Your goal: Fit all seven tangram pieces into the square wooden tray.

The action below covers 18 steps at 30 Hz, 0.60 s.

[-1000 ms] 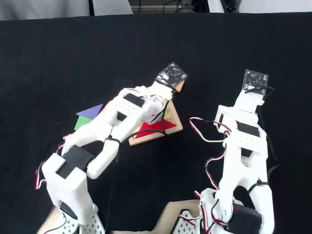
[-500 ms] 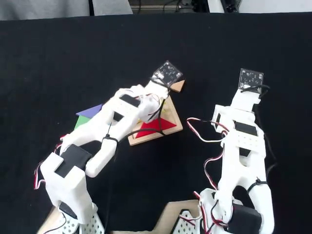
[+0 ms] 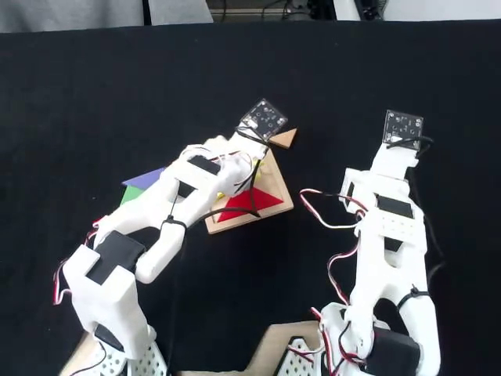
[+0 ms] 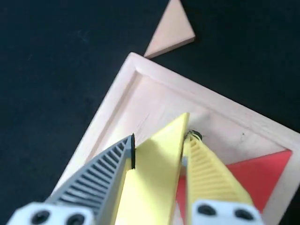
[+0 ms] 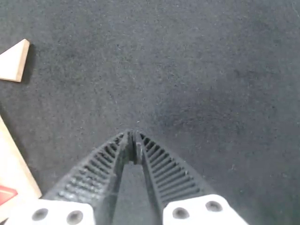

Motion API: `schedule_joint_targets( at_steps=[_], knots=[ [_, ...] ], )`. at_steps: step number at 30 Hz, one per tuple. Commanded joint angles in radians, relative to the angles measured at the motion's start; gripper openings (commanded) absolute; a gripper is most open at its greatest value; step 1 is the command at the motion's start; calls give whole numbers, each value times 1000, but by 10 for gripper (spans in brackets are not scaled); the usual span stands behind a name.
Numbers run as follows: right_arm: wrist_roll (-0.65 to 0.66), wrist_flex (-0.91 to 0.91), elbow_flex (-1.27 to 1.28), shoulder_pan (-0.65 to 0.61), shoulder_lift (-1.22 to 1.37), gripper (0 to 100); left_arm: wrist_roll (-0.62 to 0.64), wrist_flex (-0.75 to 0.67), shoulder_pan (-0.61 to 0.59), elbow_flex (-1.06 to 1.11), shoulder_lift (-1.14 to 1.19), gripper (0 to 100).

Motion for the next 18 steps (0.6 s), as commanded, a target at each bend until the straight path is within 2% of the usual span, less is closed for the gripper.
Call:
schedule_joint_targets(
  at_steps=[1, 14, 18],
  knots=[
    [9, -20, -70, -17, -28, 15, -5, -29, -18, -2, -35, 128],
    [9, -20, -70, -18, -28, 15, -5, -28, -28, -2, -46, 111],
    [9, -20, -70, -18, -28, 15, 6, 120, -64, 4, -222, 109]
  ],
)
